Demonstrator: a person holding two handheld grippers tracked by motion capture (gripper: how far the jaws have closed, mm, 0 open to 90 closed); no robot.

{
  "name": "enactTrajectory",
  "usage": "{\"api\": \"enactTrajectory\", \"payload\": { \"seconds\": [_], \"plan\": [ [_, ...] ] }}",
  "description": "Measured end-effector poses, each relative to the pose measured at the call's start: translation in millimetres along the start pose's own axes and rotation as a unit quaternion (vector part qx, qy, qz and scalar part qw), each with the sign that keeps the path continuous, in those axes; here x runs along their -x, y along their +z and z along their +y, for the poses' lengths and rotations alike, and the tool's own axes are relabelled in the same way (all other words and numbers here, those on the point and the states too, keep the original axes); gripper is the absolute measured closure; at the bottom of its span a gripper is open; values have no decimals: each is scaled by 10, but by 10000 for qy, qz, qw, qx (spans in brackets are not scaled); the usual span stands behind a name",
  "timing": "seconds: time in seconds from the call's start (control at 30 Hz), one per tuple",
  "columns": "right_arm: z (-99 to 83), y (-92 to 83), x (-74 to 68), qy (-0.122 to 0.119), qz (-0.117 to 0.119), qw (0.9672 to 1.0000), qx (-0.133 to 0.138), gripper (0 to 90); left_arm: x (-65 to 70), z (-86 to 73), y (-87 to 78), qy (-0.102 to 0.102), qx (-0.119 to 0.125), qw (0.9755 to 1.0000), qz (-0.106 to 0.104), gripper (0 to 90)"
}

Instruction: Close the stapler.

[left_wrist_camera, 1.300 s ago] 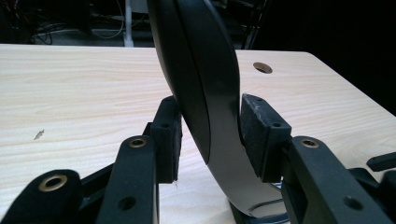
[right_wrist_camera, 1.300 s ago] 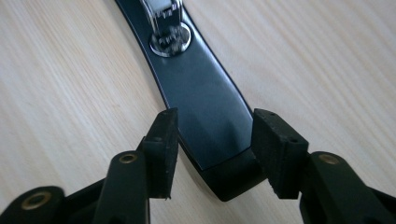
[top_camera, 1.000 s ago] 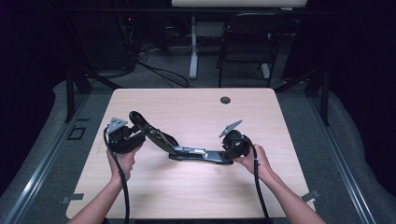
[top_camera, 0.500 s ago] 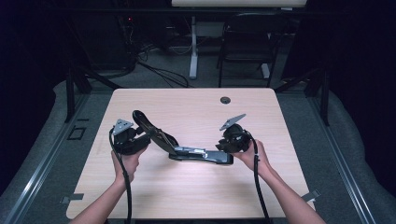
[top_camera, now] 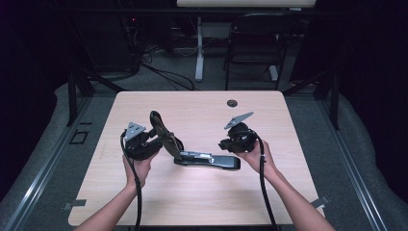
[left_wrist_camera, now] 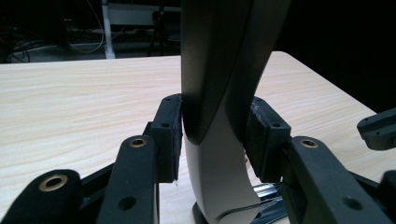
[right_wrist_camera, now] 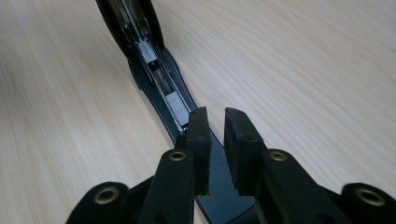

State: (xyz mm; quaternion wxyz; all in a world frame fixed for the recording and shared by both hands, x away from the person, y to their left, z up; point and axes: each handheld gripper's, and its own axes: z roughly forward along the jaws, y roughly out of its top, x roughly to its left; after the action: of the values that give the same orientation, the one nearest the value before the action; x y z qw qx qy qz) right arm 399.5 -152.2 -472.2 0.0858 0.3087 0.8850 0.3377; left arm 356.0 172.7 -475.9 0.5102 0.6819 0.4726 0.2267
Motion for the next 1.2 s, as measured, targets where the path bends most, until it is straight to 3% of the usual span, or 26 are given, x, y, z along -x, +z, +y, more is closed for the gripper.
{"api": "enactTrajectory", "payload": {
  "seconds": [0.23,0.77,1.2],
  "plan": [
    [149,-70,-62,-51,110,9996,255,870,87,10,27,34,36,9999,90,615],
    [614,-107,-303,-344,344,9954,827,881,201,9,58,75,78,9998,194,617],
    [1015,-88,-487,-623,414,9916,1059,875,250,1,83,117,73,9998,164,604]
  ]
}}
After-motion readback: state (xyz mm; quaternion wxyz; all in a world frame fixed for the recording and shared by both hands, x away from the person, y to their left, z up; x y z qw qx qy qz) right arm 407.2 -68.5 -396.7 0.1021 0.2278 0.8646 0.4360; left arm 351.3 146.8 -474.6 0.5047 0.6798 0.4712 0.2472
